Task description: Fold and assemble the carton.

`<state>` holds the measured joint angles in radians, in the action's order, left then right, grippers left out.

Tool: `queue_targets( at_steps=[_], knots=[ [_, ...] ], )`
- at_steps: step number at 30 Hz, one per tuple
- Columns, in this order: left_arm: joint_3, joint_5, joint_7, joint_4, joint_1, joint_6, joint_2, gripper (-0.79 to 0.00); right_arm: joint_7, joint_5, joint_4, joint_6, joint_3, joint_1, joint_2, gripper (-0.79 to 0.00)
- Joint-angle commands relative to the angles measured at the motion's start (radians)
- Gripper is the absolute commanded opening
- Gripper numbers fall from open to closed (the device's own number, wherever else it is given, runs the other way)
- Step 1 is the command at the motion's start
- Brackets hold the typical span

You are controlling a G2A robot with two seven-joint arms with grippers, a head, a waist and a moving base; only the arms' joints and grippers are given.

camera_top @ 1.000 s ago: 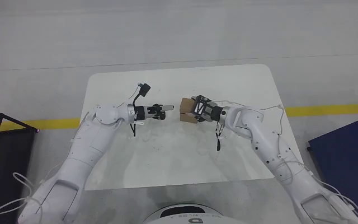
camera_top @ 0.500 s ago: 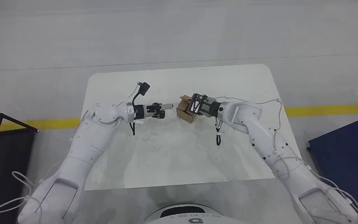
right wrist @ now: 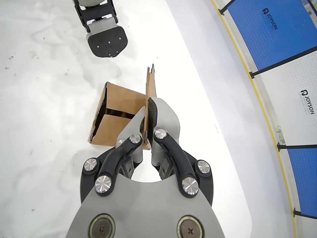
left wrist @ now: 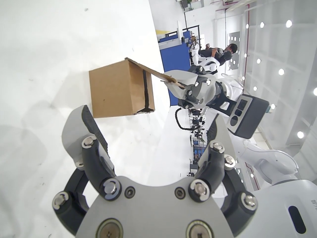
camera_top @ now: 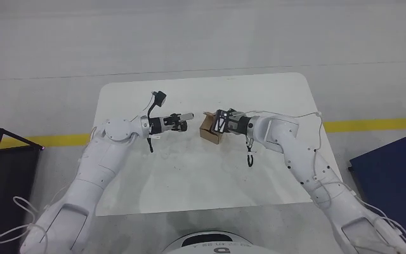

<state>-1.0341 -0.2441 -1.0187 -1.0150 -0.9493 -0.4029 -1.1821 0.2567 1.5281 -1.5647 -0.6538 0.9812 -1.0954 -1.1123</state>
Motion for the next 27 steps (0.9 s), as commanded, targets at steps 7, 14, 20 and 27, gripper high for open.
queue_targets(
  at_steps=[7, 14, 20, 27],
  knots=[
    [0.005, -0.045, 0.011, -0.028, -0.034, -0.002, -0.004, 0.0, 0.023, -0.02, -0.028, -0.006, 0.004, -0.025, 0.001, -0.462],
    [0.025, -0.117, 0.037, -0.015, -0.059, -0.037, -0.018, 0.0, 0.016, -0.033, -0.052, -0.003, 0.007, -0.057, 0.002, -0.499],
    [0.066, -0.12, 0.065, 0.032, -0.035, -0.058, -0.038, 0.0, 0.005, -0.033, -0.035, 0.0, 0.003, -0.062, 0.001, -0.514],
    [0.102, -0.13, 0.06, 0.088, 0.0, -0.077, -0.058, 0.0, -0.005, -0.026, -0.006, 0.005, -0.006, -0.061, -0.002, -0.533]
  ],
)
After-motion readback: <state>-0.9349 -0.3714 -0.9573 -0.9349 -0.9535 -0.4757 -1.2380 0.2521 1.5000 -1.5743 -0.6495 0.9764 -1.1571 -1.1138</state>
